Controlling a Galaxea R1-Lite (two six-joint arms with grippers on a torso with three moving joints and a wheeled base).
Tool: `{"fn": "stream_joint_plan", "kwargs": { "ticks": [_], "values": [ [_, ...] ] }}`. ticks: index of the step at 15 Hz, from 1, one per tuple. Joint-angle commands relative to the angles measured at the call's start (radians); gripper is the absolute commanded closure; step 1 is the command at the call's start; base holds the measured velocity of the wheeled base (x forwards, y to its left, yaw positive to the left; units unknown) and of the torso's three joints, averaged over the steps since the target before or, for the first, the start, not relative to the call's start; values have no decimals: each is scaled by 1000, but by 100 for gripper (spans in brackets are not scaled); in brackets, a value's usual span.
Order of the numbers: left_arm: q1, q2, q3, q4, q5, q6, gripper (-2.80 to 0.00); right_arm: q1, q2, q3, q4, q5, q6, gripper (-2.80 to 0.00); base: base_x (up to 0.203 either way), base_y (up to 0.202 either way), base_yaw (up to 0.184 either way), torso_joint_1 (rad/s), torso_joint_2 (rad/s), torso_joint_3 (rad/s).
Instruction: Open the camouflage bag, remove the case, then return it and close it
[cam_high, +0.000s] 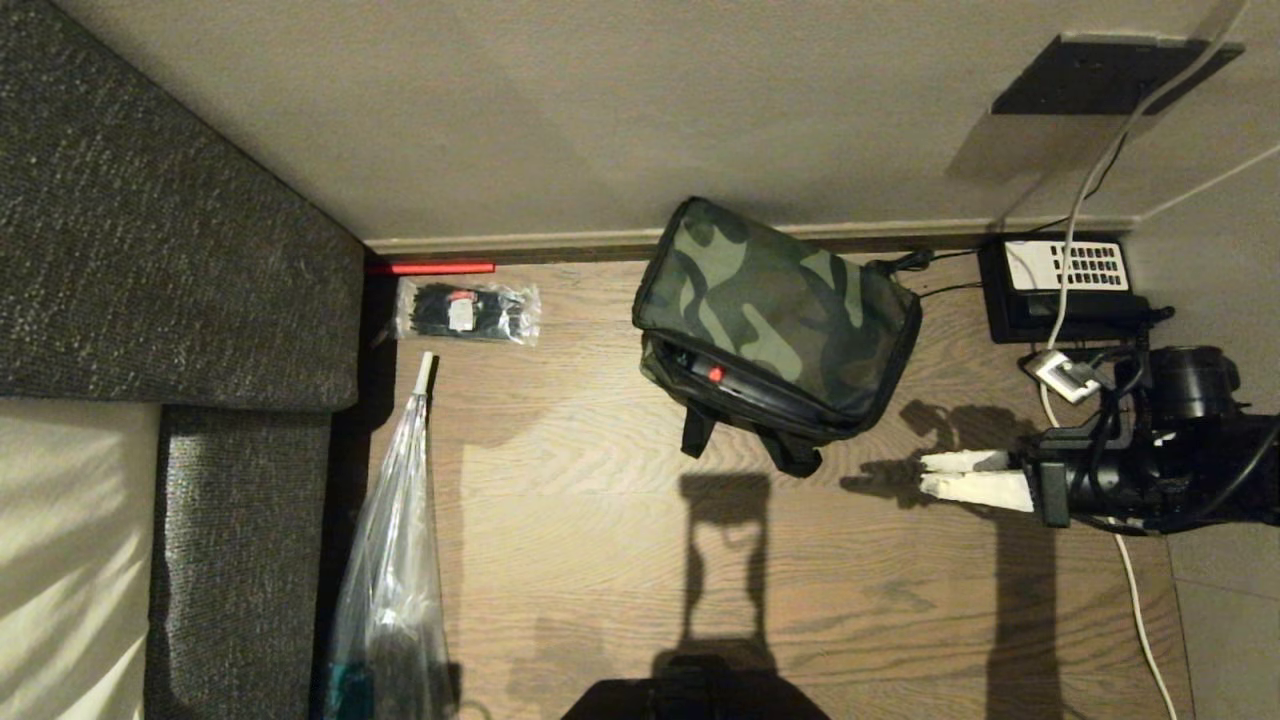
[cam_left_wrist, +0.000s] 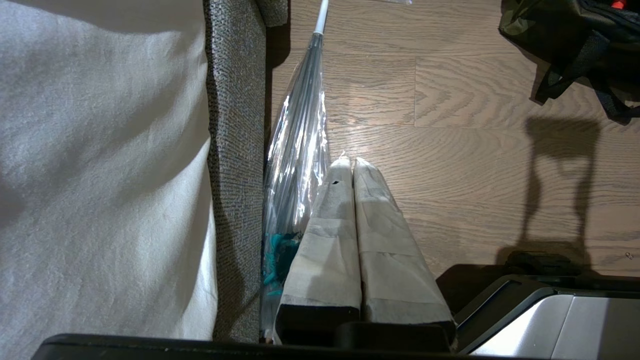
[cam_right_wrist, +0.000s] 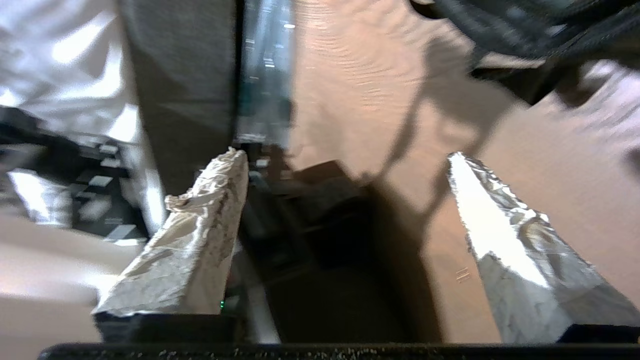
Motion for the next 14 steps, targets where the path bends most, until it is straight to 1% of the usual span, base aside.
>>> {"fn": "stream_joint_plan", "kwargs": {
  "ticks": [1, 3, 5, 6, 8, 9, 11, 12, 14],
  "values": [
    [0, 0, 0, 0, 1, 0, 0, -9, -104, -57, 124, 20, 25, -280, 0, 0, 0, 0, 0, 0],
    [0, 0, 0, 1, 1, 0, 0, -10, -101, -153, 171, 26, 107, -280, 0, 0, 0, 0, 0, 0],
    [0, 0, 0, 1, 1, 0, 0, -11, -80, -240, 177, 23, 241, -280, 0, 0, 0, 0, 0, 0],
    [0, 0, 0, 0, 1, 0, 0, -14, -81, -274, 178, 19, 336, -280, 0, 0, 0, 0, 0, 0],
    [0, 0, 0, 0, 1, 0, 0, -20, -132, -290, 175, 11, 538, -280, 0, 0, 0, 0, 0, 0],
    [0, 0, 0, 0, 1, 0, 0, -21, -171, -282, 178, -1, 607, 0, 0, 0, 0, 0, 0, 0],
    [0, 0, 0, 0, 1, 0, 0, -20, -253, -232, 183, -13, 693, 0, 0, 0, 0, 0, 0, 0],
    [0, 0, 0, 0, 1, 0, 0, -20, -311, -179, 184, -16, 721, 0, 0, 0, 0, 0, 0, 0],
    [0, 0, 0, 0, 1, 0, 0, -21, -434, -72, 185, -33, 743, 0, 0, 0, 0, 0, 0, 0]
  ]
}}
